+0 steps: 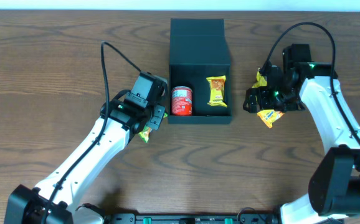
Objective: Pack container
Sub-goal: 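Close the left gripper on the green-yellow chip packet, then lift the chip packet with the left gripper and carry it over the box, then lower the chip packet into the box and open the left gripper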
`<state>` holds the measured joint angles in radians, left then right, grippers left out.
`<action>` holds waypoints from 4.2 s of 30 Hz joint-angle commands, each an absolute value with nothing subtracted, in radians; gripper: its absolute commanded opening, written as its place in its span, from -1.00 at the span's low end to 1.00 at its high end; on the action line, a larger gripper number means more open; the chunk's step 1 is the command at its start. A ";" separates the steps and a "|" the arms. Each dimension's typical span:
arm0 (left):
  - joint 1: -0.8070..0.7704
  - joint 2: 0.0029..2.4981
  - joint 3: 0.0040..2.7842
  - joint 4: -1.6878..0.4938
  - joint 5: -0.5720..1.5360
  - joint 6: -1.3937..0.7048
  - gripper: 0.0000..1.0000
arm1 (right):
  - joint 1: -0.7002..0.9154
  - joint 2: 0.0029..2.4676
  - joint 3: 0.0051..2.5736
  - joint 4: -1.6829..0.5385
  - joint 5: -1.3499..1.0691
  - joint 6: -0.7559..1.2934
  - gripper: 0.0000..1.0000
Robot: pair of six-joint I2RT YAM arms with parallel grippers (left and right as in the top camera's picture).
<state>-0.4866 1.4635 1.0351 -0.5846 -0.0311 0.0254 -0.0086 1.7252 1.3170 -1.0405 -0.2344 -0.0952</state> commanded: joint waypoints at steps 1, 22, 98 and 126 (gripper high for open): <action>-0.485 1.500 1.050 -0.602 -0.041 0.213 -0.43 | -0.014 1.707 1.316 -1.045 -0.236 -0.098 0.99; -0.470 1.741 1.050 -0.620 0.048 0.315 -0.07 | -0.014 1.707 1.316 -1.047 -0.236 -0.098 0.99; -0.698 1.781 1.390 -0.430 -0.018 -0.383 -0.68 | -0.191 1.613 1.330 -1.052 -0.288 -0.045 0.99; -0.700 2.079 1.704 -0.601 -0.055 -0.414 -0.62 | -0.209 1.591 1.330 -1.037 -0.422 0.002 0.99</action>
<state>-0.7013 2.0647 1.6836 -0.5854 -0.0341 -0.4217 -0.2047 1.6012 1.3174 -1.0359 -0.4088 -0.0074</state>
